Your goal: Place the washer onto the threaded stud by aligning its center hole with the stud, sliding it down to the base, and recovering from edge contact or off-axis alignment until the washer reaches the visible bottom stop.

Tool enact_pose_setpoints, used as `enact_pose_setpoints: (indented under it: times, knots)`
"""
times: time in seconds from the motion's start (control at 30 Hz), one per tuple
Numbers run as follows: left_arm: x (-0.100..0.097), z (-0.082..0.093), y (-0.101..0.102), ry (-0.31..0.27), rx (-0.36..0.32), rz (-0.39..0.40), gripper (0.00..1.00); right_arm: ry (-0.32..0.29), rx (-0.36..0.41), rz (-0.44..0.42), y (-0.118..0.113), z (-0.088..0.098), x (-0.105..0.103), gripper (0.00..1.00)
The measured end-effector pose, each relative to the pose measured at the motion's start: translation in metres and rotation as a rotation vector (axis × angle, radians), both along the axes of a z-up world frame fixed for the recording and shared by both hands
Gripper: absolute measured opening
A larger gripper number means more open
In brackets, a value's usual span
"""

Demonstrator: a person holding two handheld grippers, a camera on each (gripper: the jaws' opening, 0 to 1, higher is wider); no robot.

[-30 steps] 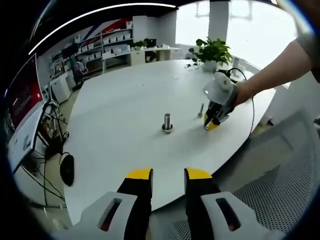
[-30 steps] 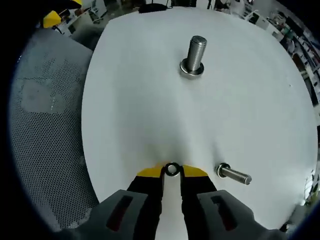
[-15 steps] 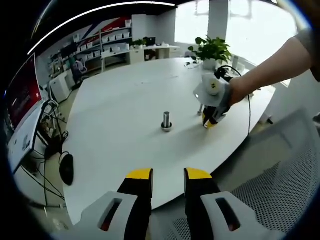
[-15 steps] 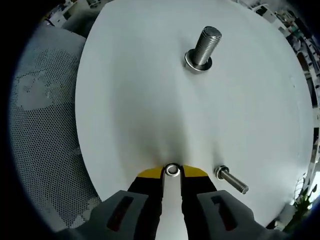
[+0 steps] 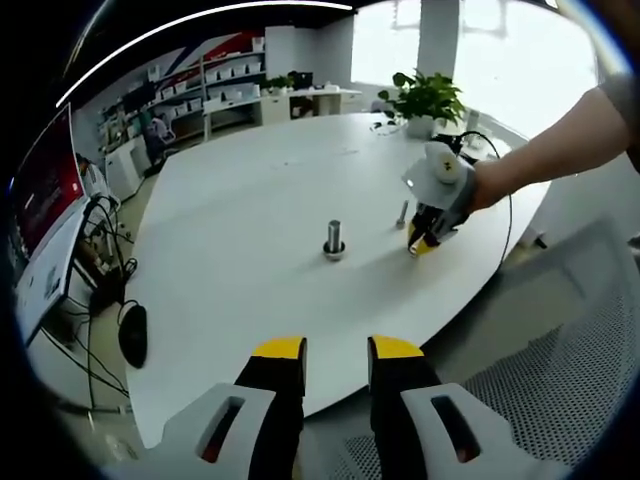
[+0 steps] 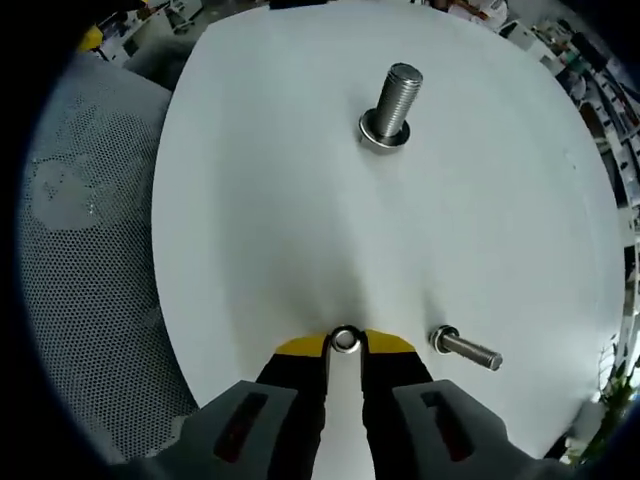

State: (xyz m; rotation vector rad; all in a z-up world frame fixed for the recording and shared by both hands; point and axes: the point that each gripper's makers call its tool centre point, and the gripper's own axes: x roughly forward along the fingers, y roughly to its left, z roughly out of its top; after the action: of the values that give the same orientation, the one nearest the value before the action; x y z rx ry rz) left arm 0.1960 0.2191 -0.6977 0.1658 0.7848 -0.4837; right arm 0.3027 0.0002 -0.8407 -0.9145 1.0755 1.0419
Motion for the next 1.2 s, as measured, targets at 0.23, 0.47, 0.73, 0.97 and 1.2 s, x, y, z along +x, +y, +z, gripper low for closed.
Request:
enact_pose_setpoints:
  times: [0.23, 0.47, 0.73, 0.97, 1.2]
  knots:
    - [-0.002, -0.001, -0.002, 0.01, 0.008, -0.008, 0.22, 0.002, 0.099, -0.106, -0.001, 0.002, 0.002, 0.13]
    - [-0.002, -0.003, -0.001, 0.013, 0.017, -0.013, 0.22, 0.009, 0.247, -0.327, -0.014, 0.008, 0.014, 0.13]
    - [-0.001, -0.002, -0.001, 0.011, 0.016, -0.011, 0.22, 0.03, 0.353, -0.512, -0.034, 0.025, 0.034, 0.13]
    - [-0.001, -0.001, 0.0, 0.005, 0.015, -0.006, 0.22, -0.026, 0.406, -0.526, -0.041, 0.049, 0.049, 0.13]
    - [-0.001, 0.0, 0.001, 0.002, 0.014, 0.002, 0.22, -0.102, 0.448, -0.464, -0.03, 0.072, 0.066, 0.13]
